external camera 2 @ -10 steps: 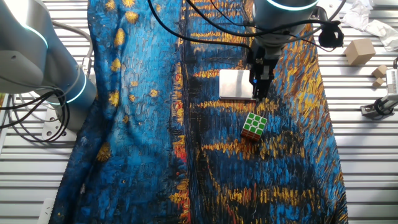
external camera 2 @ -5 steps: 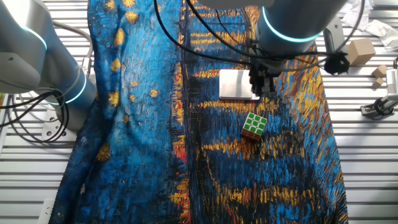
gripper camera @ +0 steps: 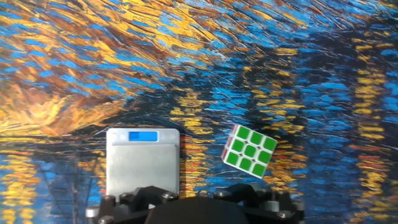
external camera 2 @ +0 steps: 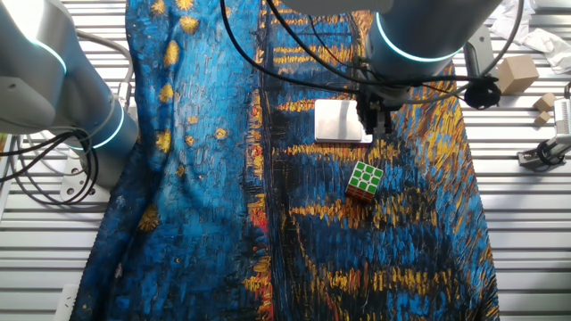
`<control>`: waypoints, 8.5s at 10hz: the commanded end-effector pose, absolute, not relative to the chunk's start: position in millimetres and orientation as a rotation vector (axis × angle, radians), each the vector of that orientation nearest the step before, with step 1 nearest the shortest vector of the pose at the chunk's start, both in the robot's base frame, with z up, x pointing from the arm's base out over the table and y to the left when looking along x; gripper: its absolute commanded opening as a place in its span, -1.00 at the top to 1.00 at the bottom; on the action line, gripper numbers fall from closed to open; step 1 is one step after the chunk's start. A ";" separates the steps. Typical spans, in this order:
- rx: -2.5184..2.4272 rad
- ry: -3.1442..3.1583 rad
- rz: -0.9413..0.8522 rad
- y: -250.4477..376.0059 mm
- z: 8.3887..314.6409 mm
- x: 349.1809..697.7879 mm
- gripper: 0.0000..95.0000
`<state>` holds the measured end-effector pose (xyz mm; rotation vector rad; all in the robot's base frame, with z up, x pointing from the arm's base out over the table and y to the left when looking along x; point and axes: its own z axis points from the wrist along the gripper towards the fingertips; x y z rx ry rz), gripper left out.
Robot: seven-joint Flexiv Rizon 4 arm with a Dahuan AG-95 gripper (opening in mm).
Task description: Place the block on the scale
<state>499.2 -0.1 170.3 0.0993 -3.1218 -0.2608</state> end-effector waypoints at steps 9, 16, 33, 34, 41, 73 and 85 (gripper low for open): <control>0.096 -3.120 -0.261 0.0 170.3 500.0 1.00; 0.147 -3.122 -0.215 -7.5 172.9 519.2 1.00; 0.156 -3.115 -0.155 -29.0 154.6 528.8 1.00; 0.159 -3.121 -0.154 -27.8 148.6 529.2 1.00; 0.200 -3.114 -0.181 -35.9 162.6 521.3 1.00; 0.063 -3.023 -0.035 -23.1 205.7 472.5 1.00; 0.198 -3.131 -0.176 -25.6 207.6 474.2 1.00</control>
